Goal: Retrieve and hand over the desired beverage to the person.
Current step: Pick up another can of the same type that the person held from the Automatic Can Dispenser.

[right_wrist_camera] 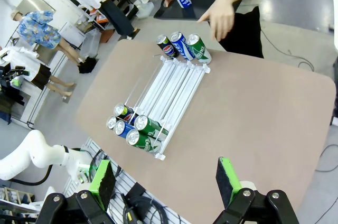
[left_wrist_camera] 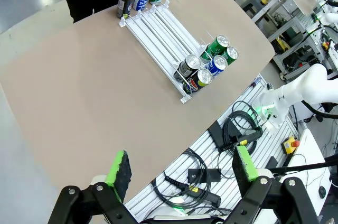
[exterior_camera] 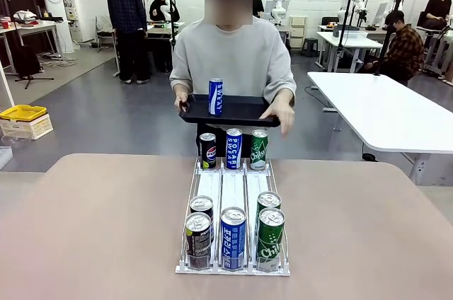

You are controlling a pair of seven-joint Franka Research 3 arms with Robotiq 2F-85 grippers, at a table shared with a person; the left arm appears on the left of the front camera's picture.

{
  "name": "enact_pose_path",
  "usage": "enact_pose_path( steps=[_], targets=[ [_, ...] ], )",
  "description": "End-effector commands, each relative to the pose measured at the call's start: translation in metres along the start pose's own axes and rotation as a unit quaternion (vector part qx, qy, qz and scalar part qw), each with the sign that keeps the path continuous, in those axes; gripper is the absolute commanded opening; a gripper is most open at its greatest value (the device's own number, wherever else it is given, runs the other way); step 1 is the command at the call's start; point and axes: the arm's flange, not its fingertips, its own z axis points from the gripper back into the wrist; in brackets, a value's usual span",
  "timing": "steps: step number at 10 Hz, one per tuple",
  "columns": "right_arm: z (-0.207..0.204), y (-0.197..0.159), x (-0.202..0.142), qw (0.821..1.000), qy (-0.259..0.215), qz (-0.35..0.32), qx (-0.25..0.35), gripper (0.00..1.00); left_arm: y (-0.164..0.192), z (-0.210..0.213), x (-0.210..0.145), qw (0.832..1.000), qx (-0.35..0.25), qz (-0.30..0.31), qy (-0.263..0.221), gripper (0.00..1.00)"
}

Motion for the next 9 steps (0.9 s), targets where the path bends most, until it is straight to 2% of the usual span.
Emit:
enact_pose_path(
  steps=[1,2,3,4,6,7,8,9],
  targets=[
    [-0.001,0.0,0.002,1.0,-0.01,0.006,0.016,1.0,0.0,0.001,0.001,1.0,0.002,-0.003,-0.005,1.0],
    [0.0,0.0,0.0,1.0,0.0,0.0,0.0,1.0,0.0,0.001,0.001,1.0,0.002,-0.003,-0.005,1.0],
    [-0.023,0.018,0.016,0.999,0.043,-0.002,-0.008,1.0,0.0,0.001,0.001,1.0,0.002,-0.003,-0.005,1.0],
    [-0.057,0.047,0.03,0.993,0.114,0.003,-0.015,1.0,0.0,0.001,0.001,1.0,0.002,-0.003,-0.005,1.0],
    [-0.134,0.117,0.038,0.978,0.18,-0.04,-0.097,1.0,0.0,0.001,0.001,1.0,0.002,-0.003,-0.005,1.0],
    [-0.176,0.146,0.03,0.966,0.167,-0.081,-0.177,1.0,0.0,0.001,0.001,1.0,0.002,-0.003,-0.005,1.0],
    [-0.206,0.161,0.016,0.952,0.188,-0.1,-0.22,1.0,0.0,0.001,0.001,1.0,0.002,-0.003,-0.005,1.0],
    [-0.234,0.167,0.005,0.949,0.175,-0.109,-0.238,1.0,0.0,0.001,0.001,1.0,0.002,-0.003,-0.005,1.0]
  ],
)
